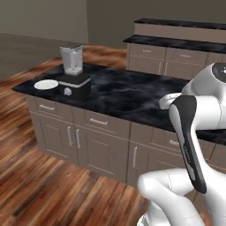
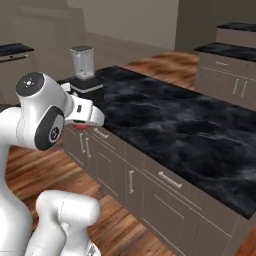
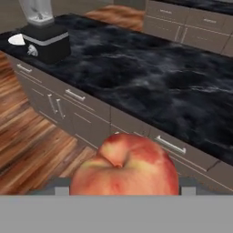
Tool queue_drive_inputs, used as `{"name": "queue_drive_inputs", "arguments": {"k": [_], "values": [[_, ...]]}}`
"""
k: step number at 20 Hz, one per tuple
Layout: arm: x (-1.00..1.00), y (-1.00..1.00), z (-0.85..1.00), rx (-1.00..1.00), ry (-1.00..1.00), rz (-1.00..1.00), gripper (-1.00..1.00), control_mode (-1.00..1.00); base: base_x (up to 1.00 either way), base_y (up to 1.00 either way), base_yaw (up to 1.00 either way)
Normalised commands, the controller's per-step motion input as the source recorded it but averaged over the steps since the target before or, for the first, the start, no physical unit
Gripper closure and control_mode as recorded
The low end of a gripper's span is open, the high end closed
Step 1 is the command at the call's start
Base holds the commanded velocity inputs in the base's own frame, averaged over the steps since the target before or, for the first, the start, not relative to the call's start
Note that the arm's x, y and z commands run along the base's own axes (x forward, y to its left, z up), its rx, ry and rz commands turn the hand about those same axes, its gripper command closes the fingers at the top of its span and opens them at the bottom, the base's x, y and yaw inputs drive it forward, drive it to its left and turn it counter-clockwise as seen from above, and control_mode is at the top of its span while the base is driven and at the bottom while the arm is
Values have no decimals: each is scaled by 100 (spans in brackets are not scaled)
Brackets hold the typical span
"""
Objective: Pick the peach and kiwi from the fridge and place them on the plate next to the blender to make a fruit smoothie.
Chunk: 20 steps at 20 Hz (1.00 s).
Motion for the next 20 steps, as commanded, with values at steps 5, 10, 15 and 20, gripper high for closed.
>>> {"name": "queue_drive_inputs", "arguments": {"k": [5,10,15,20], "values": [[0,0,0,0,0,0,100,100,100,100,0],[0,0,0,0,0,0,100,100,100,100,0],[0,0,0,0,0,0,100,100,100,100,0],[0,0,0,0,0,0,100,100,100,100,0]]}}
